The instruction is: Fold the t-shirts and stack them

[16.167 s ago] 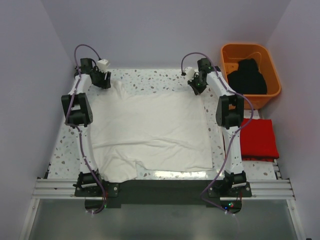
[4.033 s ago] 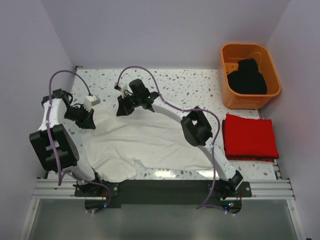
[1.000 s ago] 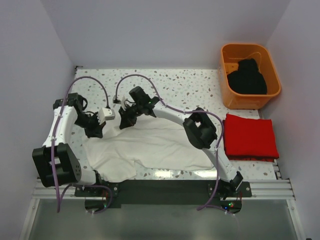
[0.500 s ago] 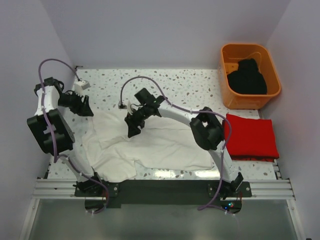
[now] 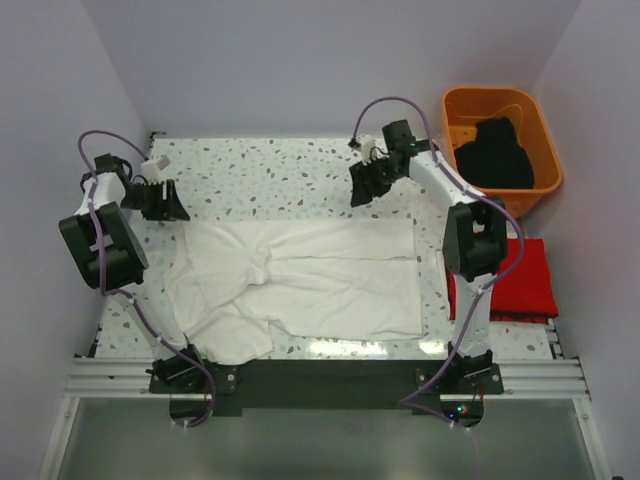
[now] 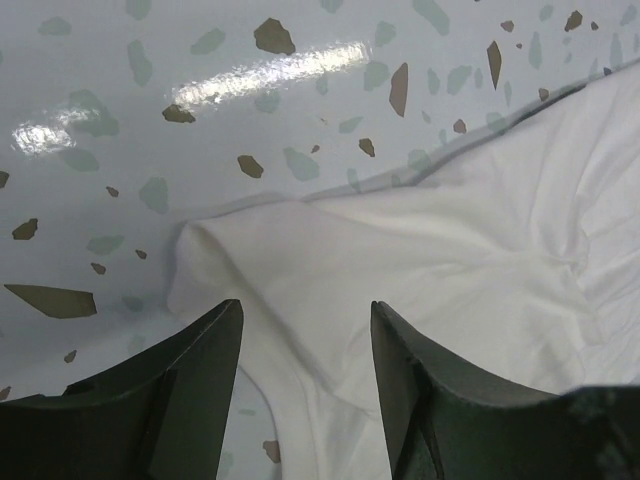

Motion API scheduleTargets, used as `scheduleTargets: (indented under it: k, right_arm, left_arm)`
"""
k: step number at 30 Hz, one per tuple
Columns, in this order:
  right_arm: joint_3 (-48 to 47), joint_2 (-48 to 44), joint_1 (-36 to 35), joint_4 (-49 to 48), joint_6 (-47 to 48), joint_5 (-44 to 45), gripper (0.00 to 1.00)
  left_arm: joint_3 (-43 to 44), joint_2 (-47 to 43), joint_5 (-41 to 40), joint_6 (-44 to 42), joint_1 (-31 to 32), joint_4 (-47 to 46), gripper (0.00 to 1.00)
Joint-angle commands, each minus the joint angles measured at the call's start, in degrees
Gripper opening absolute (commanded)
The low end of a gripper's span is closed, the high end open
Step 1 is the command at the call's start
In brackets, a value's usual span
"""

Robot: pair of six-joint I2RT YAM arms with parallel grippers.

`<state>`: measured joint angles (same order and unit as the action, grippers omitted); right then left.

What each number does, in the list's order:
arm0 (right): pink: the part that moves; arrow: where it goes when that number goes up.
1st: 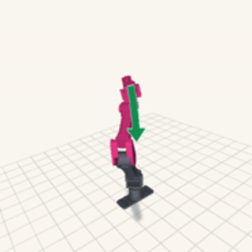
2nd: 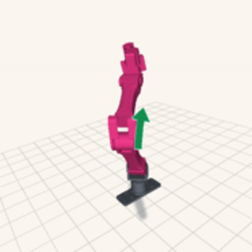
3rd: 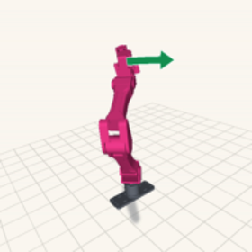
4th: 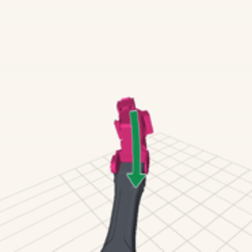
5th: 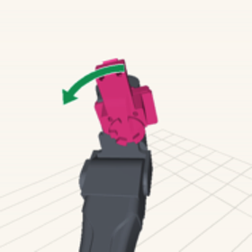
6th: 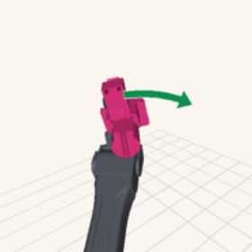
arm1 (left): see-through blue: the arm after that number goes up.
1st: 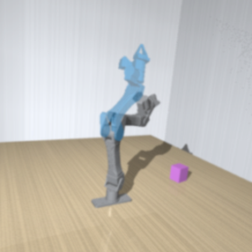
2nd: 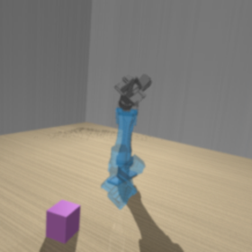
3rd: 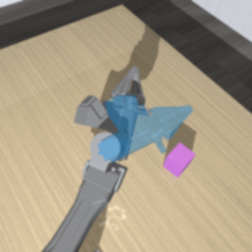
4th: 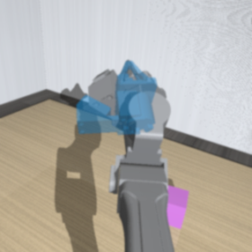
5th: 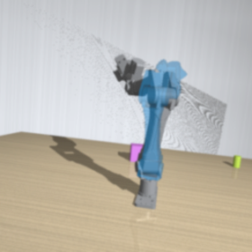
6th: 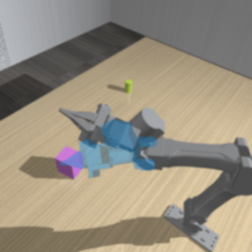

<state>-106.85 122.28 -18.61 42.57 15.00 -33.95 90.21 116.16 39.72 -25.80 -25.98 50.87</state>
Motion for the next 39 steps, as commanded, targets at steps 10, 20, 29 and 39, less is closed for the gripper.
scheduleTargets:
  k: [10, 20, 29, 39]
  right_arm:
    - [7.97, -6.09, 5.16, 9.11, 6.00, 16.72, 0.33]
    - [10.00, 2.17, 5.16, 4.64, 4.15, 27.69, 0.30]
    - [0.96, 9.89, 5.16, -1.34, 6.26, 33.51, 0.31]
    - [-5.84, 3.17, 5.16, -2.66, 8.37, 31.94, 0.34]
  left_arm:
    - [0.49, 5.92, -0.79, 8.75, -0.39, -7.80, 0.58]
    - [1.27, 8.91, -15.79, 12.97, -1.18, -14.92, 0.56]
    - [9.08, 14.44, -13.64, 14.46, -1.27, -17.47, 0.55]
    - [10.78, 3.41, -8.70, 8.94, -0.74, -17.47, 0.57]
